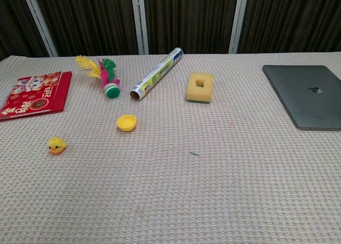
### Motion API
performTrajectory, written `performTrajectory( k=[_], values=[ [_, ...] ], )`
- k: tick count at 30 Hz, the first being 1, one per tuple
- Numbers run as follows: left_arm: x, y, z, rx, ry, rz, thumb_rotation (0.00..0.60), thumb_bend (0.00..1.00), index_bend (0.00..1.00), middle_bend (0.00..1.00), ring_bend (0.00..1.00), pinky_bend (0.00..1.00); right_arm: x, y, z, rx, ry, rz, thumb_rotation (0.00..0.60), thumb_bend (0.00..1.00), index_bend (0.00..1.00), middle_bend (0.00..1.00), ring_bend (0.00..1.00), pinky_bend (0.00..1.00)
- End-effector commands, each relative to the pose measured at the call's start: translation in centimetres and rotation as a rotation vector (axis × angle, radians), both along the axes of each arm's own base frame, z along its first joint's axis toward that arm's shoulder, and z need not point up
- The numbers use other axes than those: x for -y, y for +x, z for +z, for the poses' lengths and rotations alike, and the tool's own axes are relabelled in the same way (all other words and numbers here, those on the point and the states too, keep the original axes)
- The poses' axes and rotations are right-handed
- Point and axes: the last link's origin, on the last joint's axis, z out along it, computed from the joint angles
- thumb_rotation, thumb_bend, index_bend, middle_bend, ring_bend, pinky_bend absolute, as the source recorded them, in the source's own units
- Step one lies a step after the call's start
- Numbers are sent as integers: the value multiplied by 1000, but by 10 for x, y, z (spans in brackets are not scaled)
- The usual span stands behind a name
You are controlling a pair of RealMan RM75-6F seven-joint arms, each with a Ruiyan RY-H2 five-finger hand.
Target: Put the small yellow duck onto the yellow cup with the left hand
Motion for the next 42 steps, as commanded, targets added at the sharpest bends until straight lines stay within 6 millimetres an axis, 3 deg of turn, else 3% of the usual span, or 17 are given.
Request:
performTrajectory(
  k=[1,16,23,28,35,42],
  values=[
    [0,1,0,-1,-2,-2,469,122,0,0,0,0,0,-1,1,1,0,-1,600,0,40,0,0,0],
    [-6,2,-5,-6,-22,-8,467,121,26,0,0,0,-1,-1,2,4,-6,2,600,0,40,0,0,0],
    [-22,13,-17,-8,-78,-23,469,166,223,0,0,0,-2,-1,2,4,-8,9,600,0,40,0,0,0],
    [-47,27,-39,-41,-157,-23,469,171,339,0,0,0,-2,-1,4,10,-16,14,600,0,40,0,0,0],
    [-76,50,-81,-133,-242,-45,469,181,360,0,0,1,-2,-2,5,10,-24,14,600,0,40,0,0,0],
    [-91,52,-104,-236,-265,-35,468,193,372,0,0,2,-4,-3,8,18,-38,14,600,0,40,0,0,0]
  ],
)
